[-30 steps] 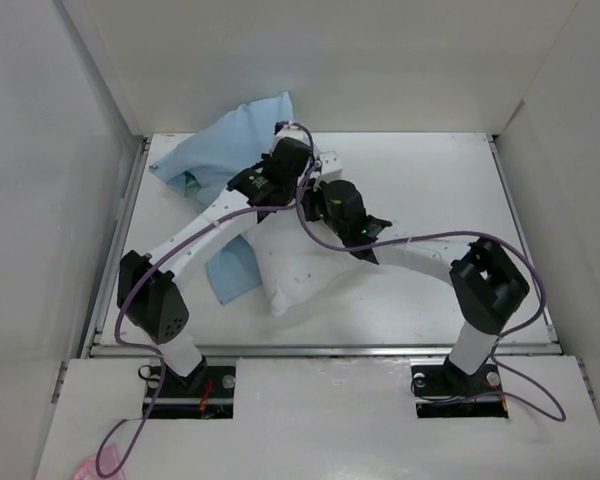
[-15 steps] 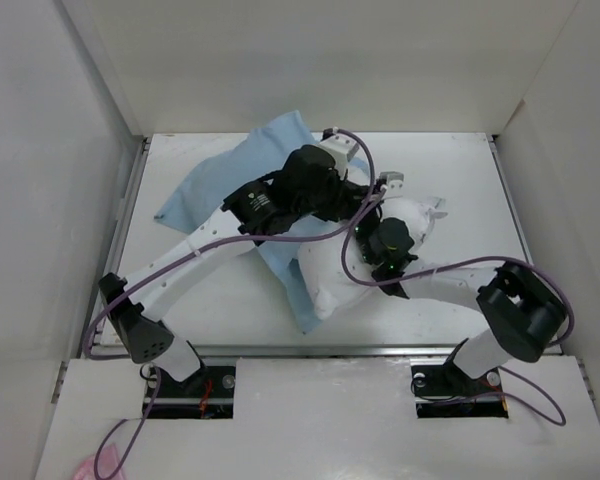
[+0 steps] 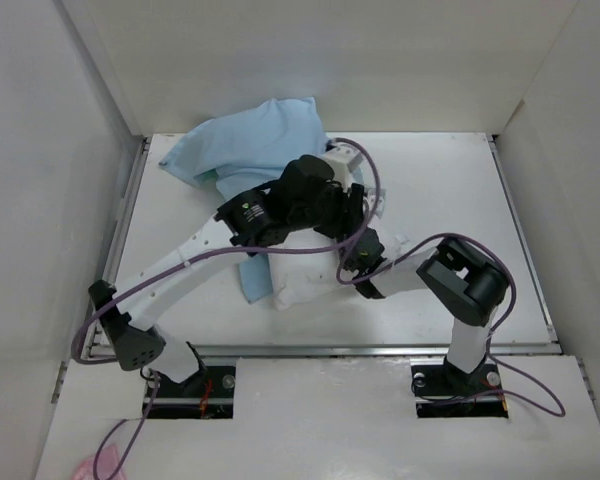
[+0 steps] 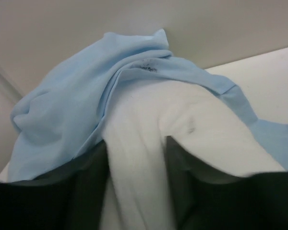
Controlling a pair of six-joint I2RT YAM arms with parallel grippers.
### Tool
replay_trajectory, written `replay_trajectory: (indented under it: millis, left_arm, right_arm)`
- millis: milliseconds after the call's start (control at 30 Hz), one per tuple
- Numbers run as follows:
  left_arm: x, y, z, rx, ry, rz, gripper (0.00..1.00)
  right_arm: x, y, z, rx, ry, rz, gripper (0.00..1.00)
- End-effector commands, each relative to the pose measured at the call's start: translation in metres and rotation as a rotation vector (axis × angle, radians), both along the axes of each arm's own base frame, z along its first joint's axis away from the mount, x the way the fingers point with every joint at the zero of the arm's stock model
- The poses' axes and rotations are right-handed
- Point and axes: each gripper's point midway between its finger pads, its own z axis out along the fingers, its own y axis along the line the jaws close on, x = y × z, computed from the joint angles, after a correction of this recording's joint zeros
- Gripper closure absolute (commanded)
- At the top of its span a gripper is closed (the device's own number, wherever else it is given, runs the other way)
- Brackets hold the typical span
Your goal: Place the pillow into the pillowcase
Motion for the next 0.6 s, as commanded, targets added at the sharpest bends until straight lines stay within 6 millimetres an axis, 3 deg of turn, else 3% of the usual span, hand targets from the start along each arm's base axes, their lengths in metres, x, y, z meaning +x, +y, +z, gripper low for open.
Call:
replay_trajectory:
  millis: [0,33,67,100,133,167,200,233,267,300,367,400,433,467,500,533,567]
  left_arm:
    - [0.033,0.079,0.052,-0.122,-0.127,0.393,0.01]
    - [0.045,0.103,0.056,-0.184,-0.111,0.529,0.0]
    - [0.051,0.125,0.026,-0.152,-0.087,0.611,0.0]
    - [0.054,0.142,0.019,-0.167,-0.082,0.658,0.0]
    - [0.06,0.18,0.023,-0.205,-0.102,0.765,0.0]
    - [0.063,0.197,0.009,-0.209,-0.077,0.842,0.0]
    - [0.067,0.218,-0.031,-0.137,-0.043,0.916,0.0]
    - [0.07,0.232,-0.048,-0.117,-0.019,0.963,0.0]
    - [0.081,0.257,-0.064,-0.103,0.007,1.041,0.0]
    - [0.079,0.26,-0.101,-0.065,0.077,1.012,0.0]
    - [0.091,0.277,-0.139,-0.05,0.147,1.05,0.0]
    - [0.1,0.276,-0.147,-0.082,0.152,1.04,0.0]
    - [0.094,0.268,-0.174,-0.071,0.219,0.977,0.0]
    - [0.096,0.266,-0.189,-0.074,0.255,0.959,0.0]
    - [0.102,0.261,-0.191,-0.11,0.245,0.937,0.0]
    - [0.098,0.258,-0.205,-0.103,0.265,0.912,0.0]
    - [0.097,0.255,-0.211,-0.108,0.273,0.899,0.0]
  right_arm:
    - [-0.03,-0.042,0.09,0.267,-0.266,-0.045,0.38]
    - [-0.032,-0.039,0.09,0.209,-0.246,-0.005,0.23]
    - [-0.032,-0.034,0.08,0.069,-0.136,0.021,0.08]
    - [-0.031,-0.028,0.074,0.0,-0.06,0.047,0.0]
    - [-0.034,-0.015,0.069,-0.102,0.005,0.12,0.0]
    - [-0.029,-0.008,0.092,-0.144,0.029,0.133,0.0]
    - [-0.037,-0.01,0.064,-0.299,0.179,0.169,0.0]
    - [-0.042,-0.007,0.064,-0.365,0.22,0.214,0.0]
    - [-0.045,-0.003,0.079,-0.382,0.236,0.244,0.0]
    - [-0.058,-0.003,0.071,-0.444,0.291,0.307,0.0]
    - [-0.077,0.014,0.068,-0.505,0.311,0.459,0.0]
    - [-0.087,0.027,0.083,-0.524,0.287,0.526,0.0]
    - [-0.095,0.03,0.061,-0.599,0.367,0.563,0.0]
    - [-0.098,0.036,0.059,-0.639,0.38,0.573,0.0]
    - [-0.107,0.051,0.069,-0.676,0.357,0.595,0.0]
    - [-0.107,0.056,0.046,-0.746,0.412,0.595,0.0]
    - [-0.108,0.061,0.04,-0.777,0.427,0.596,0.0]
